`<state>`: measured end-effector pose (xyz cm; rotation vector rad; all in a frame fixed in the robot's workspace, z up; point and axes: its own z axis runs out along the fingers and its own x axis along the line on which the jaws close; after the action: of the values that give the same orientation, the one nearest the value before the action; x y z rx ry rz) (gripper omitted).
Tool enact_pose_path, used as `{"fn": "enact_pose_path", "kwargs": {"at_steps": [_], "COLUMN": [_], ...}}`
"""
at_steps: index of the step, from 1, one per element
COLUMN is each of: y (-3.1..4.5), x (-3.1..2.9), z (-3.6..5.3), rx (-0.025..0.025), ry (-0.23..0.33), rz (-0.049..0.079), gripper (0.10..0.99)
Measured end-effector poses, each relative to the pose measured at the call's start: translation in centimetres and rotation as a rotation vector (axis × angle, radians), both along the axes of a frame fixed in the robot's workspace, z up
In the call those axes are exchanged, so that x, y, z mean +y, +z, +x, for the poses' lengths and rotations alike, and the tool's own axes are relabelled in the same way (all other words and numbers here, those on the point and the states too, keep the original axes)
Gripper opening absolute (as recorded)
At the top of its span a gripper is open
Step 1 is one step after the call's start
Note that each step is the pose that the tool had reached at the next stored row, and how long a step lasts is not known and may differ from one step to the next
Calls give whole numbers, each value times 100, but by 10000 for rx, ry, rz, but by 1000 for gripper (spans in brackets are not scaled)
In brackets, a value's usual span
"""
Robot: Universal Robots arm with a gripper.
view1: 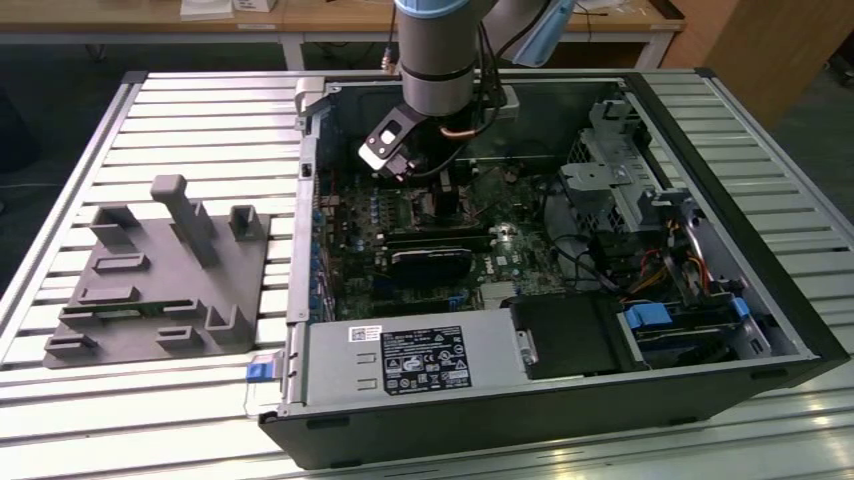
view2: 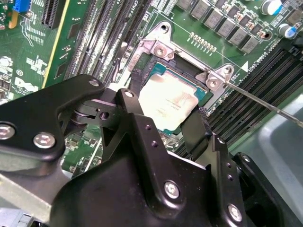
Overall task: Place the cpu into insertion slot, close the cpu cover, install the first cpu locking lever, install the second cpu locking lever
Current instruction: 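Place the cpu into insertion slot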
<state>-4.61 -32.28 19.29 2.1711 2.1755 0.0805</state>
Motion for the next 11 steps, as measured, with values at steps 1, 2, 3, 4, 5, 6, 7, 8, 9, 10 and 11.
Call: {"fn": "enact_pose_path", "kwargs": {"at_steps": [1,2,3,4,5,6,7,8,9,10,11], "y": [0,0,0,0,1,1,5,13,27,46,66], "x": [0,-1,0,-1,-1,-1,-1,-1,-1,-1,-1], "z": [0,0,1,1,0,0,0,0,0,0,0], "rx": [0,0,0,1,1,2,3,3,1,0,-1], "ry": [1,2,2,3,3,3,2,2,2,1,2], "rz": [-44,-75,-98,-120,-122,-124,-128,-128,-125,-124,-123], "gripper": [612,612,612,612,612,612,612,612,612,612,612]}}
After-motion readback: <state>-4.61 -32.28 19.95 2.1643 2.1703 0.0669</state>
